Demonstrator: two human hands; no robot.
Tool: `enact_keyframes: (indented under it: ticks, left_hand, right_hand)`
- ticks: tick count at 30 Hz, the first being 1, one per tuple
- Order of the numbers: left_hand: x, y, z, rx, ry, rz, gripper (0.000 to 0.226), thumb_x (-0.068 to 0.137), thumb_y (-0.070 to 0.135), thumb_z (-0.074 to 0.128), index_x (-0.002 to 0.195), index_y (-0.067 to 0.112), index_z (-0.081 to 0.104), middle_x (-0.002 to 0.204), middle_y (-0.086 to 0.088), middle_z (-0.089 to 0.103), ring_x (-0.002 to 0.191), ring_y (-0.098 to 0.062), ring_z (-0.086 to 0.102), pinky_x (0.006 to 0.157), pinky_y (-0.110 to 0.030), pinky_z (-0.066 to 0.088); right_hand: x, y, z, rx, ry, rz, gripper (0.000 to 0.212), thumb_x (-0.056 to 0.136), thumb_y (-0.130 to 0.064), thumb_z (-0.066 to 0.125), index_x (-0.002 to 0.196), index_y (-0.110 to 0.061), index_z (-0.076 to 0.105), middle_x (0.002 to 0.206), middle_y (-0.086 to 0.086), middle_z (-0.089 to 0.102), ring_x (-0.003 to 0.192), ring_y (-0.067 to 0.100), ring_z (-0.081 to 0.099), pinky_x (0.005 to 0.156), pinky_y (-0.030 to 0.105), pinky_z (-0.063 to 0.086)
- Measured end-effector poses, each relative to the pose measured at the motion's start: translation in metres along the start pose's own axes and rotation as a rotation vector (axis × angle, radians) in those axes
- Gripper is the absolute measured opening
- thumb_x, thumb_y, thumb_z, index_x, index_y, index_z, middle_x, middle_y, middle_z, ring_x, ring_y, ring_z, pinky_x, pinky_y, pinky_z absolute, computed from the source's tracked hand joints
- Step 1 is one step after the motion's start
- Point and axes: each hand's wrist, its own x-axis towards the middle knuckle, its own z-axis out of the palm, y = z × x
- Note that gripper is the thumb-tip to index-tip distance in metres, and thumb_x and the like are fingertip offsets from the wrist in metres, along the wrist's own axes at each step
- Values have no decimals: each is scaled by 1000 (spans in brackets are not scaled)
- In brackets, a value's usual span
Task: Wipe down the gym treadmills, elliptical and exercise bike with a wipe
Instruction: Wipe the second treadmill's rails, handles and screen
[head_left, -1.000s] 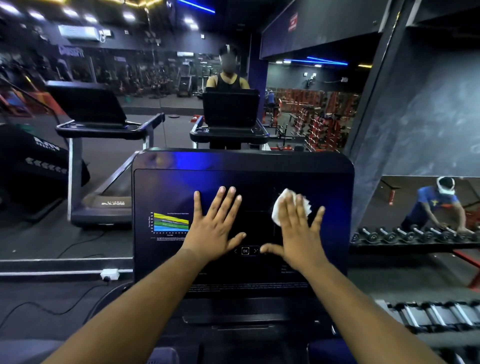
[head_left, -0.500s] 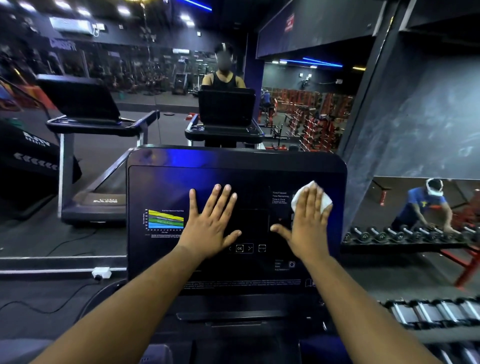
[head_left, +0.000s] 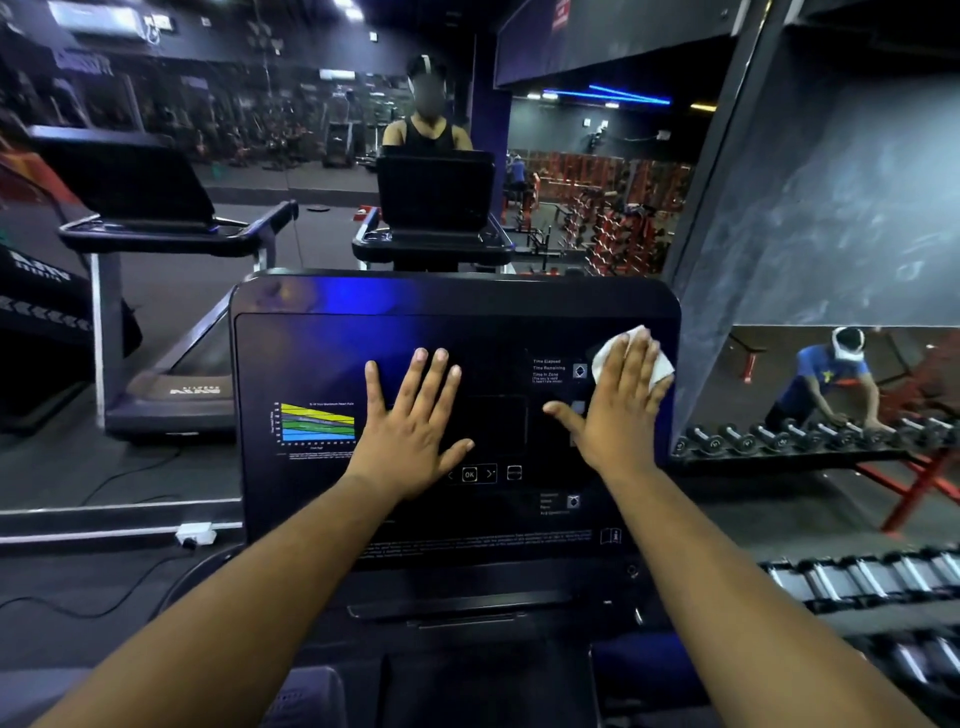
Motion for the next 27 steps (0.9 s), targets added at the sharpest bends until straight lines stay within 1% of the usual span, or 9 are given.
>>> enact_keyframes:
  ticks: [3,5,8,10,12,16,19,22,27]
  left_hand:
    - [-1,0,0,-10,16,-5,91,98,72,17,163,11,-3,170,-13,-15,156,-32,-16,116,-76,-2]
    - [-2,0,-1,-26,19,-5,91,98,72,16,163,12,-4,170,-12,-15,156,-31,-16,116,-75,-2]
    - [-4,2,2,-37,48,1,90,99,70,20,163,11,-1,170,-13,-13,157,-31,-14,116,-75,-2]
    - [-5,5,3,-53,71,2,90,99,69,25,163,10,4,170,-15,-9,157,-33,-10,116,-76,-2]
    - [-5,10,3,-51,75,-6,90,98,68,26,163,9,5,170,-18,-9,157,-35,-10,116,-76,-2]
    - [-3,20,6,-55,61,-26,91,98,69,24,163,8,6,168,-23,-10,156,-39,-11,114,-78,-1]
    - [-2,21,9,-62,55,-28,92,97,70,24,163,8,6,168,-24,-9,156,-41,-10,113,-80,0]
    - [-2,20,10,-70,69,-20,92,96,69,25,163,8,8,168,-24,-8,156,-41,-9,113,-80,0]
    - [-3,21,11,-78,86,-20,91,97,70,24,163,9,6,168,-24,-9,156,-40,-9,113,-79,-2]
  right_hand:
    - [-37,-9,23,-60,-80,-175,132,73,-96,19,157,0,-14,165,22,-22,153,36,-20,119,64,-6]
    - [-88,-4,56,-89,-191,-284,132,73,-96,23,159,0,-8,167,22,-14,155,36,-11,117,73,9]
    - [-150,26,90,-127,-321,-274,126,75,-94,24,161,-6,2,170,14,-2,156,31,4,108,75,27]
    - [-155,46,89,-155,-373,-255,120,76,-93,21,162,-10,9,170,9,-2,157,26,5,106,77,25]
    - [-135,55,75,-194,-355,-228,119,78,-93,17,161,-8,9,170,9,-6,157,26,-1,108,78,14]
    - [-61,51,33,-170,-141,-66,124,76,-94,17,160,-6,-8,168,13,-16,156,29,-13,114,71,-17]
    - [-12,41,5,-121,-32,-10,124,76,-95,12,158,-6,-18,165,11,-27,154,28,-21,115,71,-12]
    - [-5,37,5,-82,-1,13,124,76,-95,7,157,-5,-19,164,11,-30,154,29,-22,118,70,-7]
    - [-98,47,58,-89,-170,-71,125,77,-95,13,159,-3,-11,167,20,-13,155,37,-9,116,75,6]
